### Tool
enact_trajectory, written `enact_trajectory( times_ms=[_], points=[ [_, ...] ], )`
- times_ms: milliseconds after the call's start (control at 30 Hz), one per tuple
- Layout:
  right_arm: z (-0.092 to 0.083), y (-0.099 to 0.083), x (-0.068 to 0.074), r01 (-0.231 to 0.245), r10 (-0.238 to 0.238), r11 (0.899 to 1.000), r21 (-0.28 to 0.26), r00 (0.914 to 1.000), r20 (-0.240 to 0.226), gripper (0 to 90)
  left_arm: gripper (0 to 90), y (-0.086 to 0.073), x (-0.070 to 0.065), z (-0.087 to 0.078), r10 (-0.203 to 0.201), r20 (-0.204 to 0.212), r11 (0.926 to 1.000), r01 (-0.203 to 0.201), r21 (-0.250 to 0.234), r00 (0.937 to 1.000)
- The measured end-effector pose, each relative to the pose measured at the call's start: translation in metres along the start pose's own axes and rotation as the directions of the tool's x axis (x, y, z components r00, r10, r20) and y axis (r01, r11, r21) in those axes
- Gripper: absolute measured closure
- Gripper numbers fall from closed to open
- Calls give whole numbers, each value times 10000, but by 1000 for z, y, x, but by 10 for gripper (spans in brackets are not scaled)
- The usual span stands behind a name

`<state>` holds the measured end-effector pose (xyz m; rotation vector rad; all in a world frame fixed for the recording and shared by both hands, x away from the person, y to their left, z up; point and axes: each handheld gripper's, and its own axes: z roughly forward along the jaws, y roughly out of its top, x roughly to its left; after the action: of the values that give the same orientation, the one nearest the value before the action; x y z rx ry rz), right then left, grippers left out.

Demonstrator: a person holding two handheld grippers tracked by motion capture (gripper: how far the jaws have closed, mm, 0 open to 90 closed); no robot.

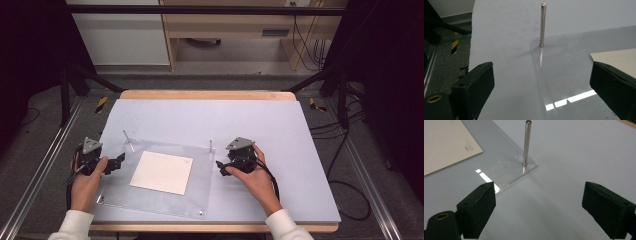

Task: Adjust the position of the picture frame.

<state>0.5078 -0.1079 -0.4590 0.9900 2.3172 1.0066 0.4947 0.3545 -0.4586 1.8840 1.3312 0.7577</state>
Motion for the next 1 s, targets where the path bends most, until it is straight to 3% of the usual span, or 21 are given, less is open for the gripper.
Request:
enact_trajectory(
  times_ms=[200,300,433,500,633,800,833,867,900,967,1000],
  points=[
    [3,-2,2,11,-11,9999,163,10000,0,139,52,1,-2,1,229,149,9997,-228,-47,9996],
    [4,-2,6,292,-299,9993,216,9990,330,213,52,2,-4,1,360,164,9993,-362,72,9992],
    [5,0,8,287,-295,9992,291,9991,299,261,53,4,-5,0,290,271,9995,-293,117,9992],
    [8,11,13,462,-470,9987,236,9983,350,306,59,7,-7,-1,298,302,9995,-302,115,9991],
    [17,28,19,479,-481,9986,237,9988,92,383,76,19,-12,3,817,351,9961,-828,314,9960],
    [35,38,24,142,-141,9993,336,9999,-26,504,104,29,-13,13,970,648,9948,-987,242,9932],
    [43,41,24,-221,218,9987,462,9997,84,553,134,30,-11,14,1051,584,9939,-1068,268,9927],
    [43,41,24,-221,218,9987,462,9997,84,553,134,31,-10,16,1028,587,9942,-1045,267,9930],
    [49,41,20,-547,546,9974,461,9985,29,622,164,31,-5,19,758,721,9967,-777,240,9945],
    [51,42,18,-639,639,9966,516,9980,0,637,186,30,-2,20,640,732,9975,-661,266,9953],
    [53,43,17,-744,744,9960,499,9972,18,665,239,30,0,22,577,707,9977,-600,311,9958]
  ],
)
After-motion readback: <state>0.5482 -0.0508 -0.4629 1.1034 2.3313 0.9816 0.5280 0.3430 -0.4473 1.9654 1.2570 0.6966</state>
